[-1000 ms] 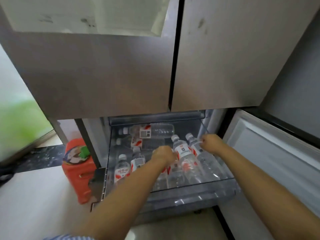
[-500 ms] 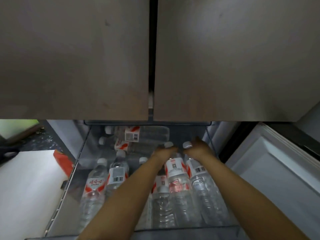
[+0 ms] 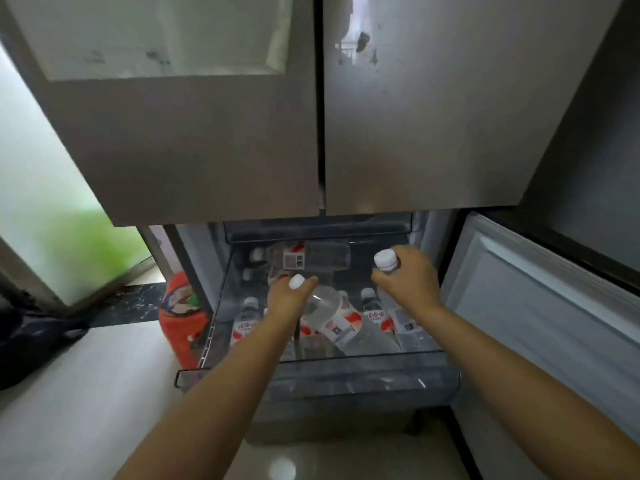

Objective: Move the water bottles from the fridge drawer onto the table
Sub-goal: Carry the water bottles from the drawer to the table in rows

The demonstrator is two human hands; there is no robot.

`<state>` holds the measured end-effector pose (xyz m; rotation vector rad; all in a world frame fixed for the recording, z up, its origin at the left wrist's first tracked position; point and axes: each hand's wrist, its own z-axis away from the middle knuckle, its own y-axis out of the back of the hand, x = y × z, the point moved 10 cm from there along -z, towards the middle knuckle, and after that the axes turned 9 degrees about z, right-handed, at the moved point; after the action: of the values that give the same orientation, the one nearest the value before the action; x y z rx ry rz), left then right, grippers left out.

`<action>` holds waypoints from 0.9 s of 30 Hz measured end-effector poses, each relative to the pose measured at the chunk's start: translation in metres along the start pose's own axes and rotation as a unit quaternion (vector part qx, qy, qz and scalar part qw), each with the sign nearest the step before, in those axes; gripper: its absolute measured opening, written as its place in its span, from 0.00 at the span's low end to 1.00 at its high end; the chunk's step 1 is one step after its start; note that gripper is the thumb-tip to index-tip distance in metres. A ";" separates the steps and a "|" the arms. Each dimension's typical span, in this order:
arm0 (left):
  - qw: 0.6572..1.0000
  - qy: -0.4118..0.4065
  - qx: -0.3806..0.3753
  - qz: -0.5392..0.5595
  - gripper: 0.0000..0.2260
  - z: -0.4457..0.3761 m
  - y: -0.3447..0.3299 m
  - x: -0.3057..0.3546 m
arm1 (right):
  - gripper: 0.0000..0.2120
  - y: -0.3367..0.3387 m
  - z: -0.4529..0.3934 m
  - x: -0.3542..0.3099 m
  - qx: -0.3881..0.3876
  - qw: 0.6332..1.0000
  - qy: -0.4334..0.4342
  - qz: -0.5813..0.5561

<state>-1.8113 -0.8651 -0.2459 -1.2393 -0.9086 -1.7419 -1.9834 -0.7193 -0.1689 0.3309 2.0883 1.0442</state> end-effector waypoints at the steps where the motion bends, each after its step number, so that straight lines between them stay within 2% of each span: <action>1: 0.999 -0.028 -0.004 -0.029 0.14 0.009 0.001 0.007 | 0.10 0.009 0.009 -0.006 0.014 1.000 0.023 0.011; 4: 0.988 -0.124 -0.006 -0.092 0.08 0.050 0.011 0.038 | 0.12 0.032 0.043 -0.031 0.011 0.993 0.089 0.082; 9: 0.945 -0.256 0.018 -0.201 0.13 0.111 0.035 0.100 | 0.10 0.073 0.065 -0.081 -0.001 0.990 0.109 0.090; 12: 0.928 -0.286 0.044 -0.233 0.14 0.129 0.078 0.131 | 0.11 0.094 0.058 -0.136 -0.020 0.987 0.150 0.057; 15: 0.907 -0.303 0.119 -0.268 0.14 0.157 0.141 0.160 | 0.10 0.099 0.062 -0.198 -0.078 0.977 0.199 0.004; 18: 0.893 -0.274 0.188 -0.305 0.14 0.193 0.202 0.164 | 0.09 0.087 0.090 -0.260 -0.153 0.954 0.258 -0.025; 20: 0.889 -0.231 0.229 -0.323 0.13 0.219 0.244 0.150 | 0.10 0.070 0.122 -0.301 -0.209 0.924 0.317 -0.036; 24: 0.878 -0.111 0.302 -0.354 0.12 0.286 0.330 0.099 | 0.13 0.031 0.218 -0.373 -0.302 0.844 0.443 -0.010; 27: 0.867 -0.024 0.353 -0.350 0.09 0.354 0.395 0.057 | 0.11 0.016 0.298 -0.418 -0.344 0.782 0.520 0.004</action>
<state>-1.3305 -0.7317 -0.0566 -0.4706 -1.9823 -1.6112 -1.4851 -0.7580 -0.0509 -0.7967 2.3166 2.2263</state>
